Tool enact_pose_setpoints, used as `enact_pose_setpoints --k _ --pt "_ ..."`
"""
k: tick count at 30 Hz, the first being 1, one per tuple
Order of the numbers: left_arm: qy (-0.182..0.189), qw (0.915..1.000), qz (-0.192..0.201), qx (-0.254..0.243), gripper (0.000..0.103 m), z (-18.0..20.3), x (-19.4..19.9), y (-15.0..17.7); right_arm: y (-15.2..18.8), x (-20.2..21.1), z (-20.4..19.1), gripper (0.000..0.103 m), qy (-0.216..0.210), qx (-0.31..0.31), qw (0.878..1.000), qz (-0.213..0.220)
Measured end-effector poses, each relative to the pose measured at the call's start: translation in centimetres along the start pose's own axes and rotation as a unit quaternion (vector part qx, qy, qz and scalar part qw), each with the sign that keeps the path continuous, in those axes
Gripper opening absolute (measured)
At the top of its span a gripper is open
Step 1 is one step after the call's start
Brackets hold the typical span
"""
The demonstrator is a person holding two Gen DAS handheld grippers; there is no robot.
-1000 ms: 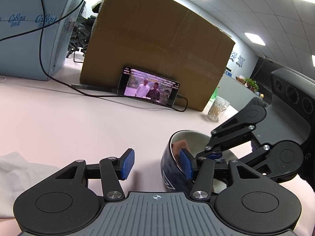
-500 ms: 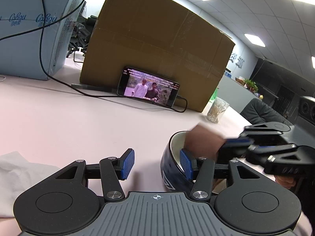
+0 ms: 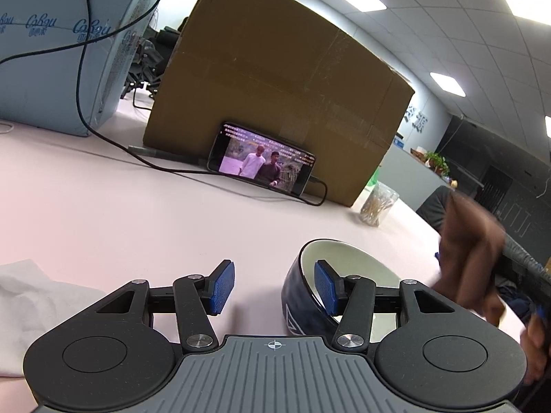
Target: Clean bowl
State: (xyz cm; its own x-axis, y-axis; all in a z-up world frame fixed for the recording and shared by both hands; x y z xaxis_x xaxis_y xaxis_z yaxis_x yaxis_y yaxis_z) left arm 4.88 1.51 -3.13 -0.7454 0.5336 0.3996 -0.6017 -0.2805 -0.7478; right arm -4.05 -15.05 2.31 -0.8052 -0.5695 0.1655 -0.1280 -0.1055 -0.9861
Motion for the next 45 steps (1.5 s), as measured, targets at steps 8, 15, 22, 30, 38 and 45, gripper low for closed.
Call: enact_pose_setpoints --k 8,15,22,30,38,45 --pt "0.005 1.0 0.005 0.007 0.044 0.5 0.2 -0.4 2.6 0.6 -0.6 0.009 0.093 -0.088 0.99 -0.058" --pt "0.0 0.9999 -0.013 -0.008 0.027 1.7 -0.5 0.0 3.5 -0.5 0.0 0.009 0.119 -0.123 0.979 -0.106" --pt "0.005 0.9997 -0.018 -0.012 0.025 1.6 -0.8 0.6 3.7 -1.9 -1.9 0.009 0.087 -0.126 0.98 -0.126" --pt "0.014 0.9997 -0.02 -0.009 0.026 1.5 -0.7 0.8 3.6 -4.3 -3.0 0.01 0.027 -0.139 0.977 -0.158" --pt "0.015 0.9997 -0.019 -0.01 0.026 1.5 -0.7 0.8 3.3 -3.2 -0.4 0.01 0.115 -0.136 0.97 -0.164" --pt "0.016 0.9997 -0.019 -0.008 0.026 1.4 -0.7 0.7 2.6 -1.7 0.3 0.011 0.174 -0.037 0.963 -0.203"
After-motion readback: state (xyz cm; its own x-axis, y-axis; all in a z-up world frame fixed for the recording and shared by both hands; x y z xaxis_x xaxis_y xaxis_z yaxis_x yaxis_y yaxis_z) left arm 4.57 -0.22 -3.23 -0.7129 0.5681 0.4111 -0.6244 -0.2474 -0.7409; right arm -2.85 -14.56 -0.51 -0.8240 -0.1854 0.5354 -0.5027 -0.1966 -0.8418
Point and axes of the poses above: each gripper's, at about its wrist camera, not at the fingertips, and x roughly against the way its jaws point, z to its right, y to its underside, the point moved 2 cm from there along -x, roughly the way its jaws point, and after that the axes turned 8 degrees about x, right-handed, at the moved point
